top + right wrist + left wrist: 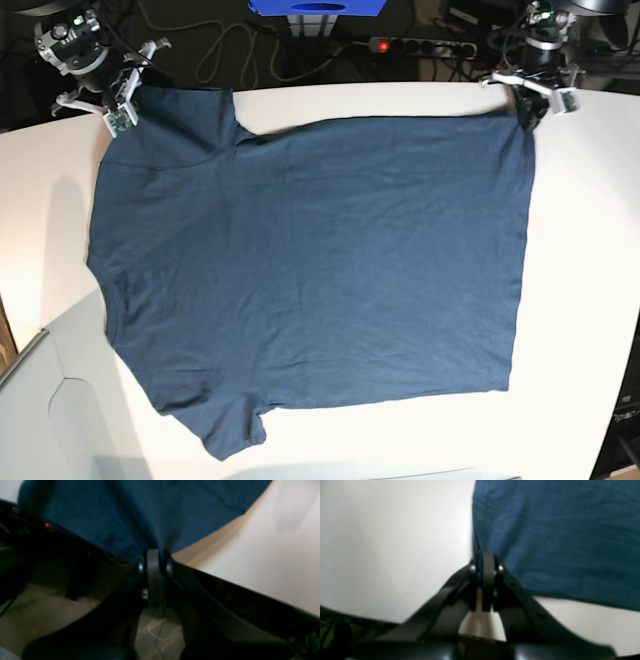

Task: Fold the T-shirt properly
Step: 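Pull both shoulder corners apart and toward the robot to flatten the shirt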

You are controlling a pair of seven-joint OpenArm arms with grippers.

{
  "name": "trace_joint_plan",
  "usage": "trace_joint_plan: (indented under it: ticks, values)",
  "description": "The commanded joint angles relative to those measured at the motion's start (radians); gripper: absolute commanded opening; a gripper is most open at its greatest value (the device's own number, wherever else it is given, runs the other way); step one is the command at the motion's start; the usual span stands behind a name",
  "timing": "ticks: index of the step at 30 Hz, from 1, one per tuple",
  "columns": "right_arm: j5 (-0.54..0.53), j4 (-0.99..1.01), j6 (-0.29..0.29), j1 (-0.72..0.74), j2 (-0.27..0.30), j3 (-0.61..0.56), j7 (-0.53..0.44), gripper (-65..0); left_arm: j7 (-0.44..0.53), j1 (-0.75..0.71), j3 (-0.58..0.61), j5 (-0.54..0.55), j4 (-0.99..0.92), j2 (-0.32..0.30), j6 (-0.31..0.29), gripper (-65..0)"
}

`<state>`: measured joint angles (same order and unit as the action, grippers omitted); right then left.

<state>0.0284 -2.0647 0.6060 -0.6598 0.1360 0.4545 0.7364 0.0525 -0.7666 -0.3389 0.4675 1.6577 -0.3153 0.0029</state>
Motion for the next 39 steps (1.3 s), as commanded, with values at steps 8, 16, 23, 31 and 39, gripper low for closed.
trace_joint_plan:
  ticks: [8, 16, 23, 31, 39]
  values:
    - [-0.006, -0.018, 0.092, -0.018, -0.022, 0.050, -0.053, -64.7, 0.027, -0.032, -0.050, 0.000, 0.051, 0.023, 0.001, -65.0]
    - [-0.005, 0.005, 0.092, 0.011, -0.016, -0.032, -0.048, -64.5, 0.025, -0.031, -0.048, -0.002, 0.049, 0.041, 0.001, -65.0]
    - [-0.003, 0.066, 0.092, 0.042, -0.012, -0.043, -0.021, -64.6, 0.025, -0.029, -0.053, -0.002, 0.046, 0.041, 0.001, -65.0]
    - [-0.003, 0.074, 0.092, 0.051, 0.011, -0.046, -0.019, -64.5, 0.025, -0.027, -0.050, -0.002, 0.045, 0.041, 0.001, -65.0]
    - [-0.003, 0.074, 0.092, 0.059, 0.011, -0.044, -0.019, -63.7, 0.025, -0.027, -0.050, -0.002, 0.045, 0.041, 0.001, -65.0]
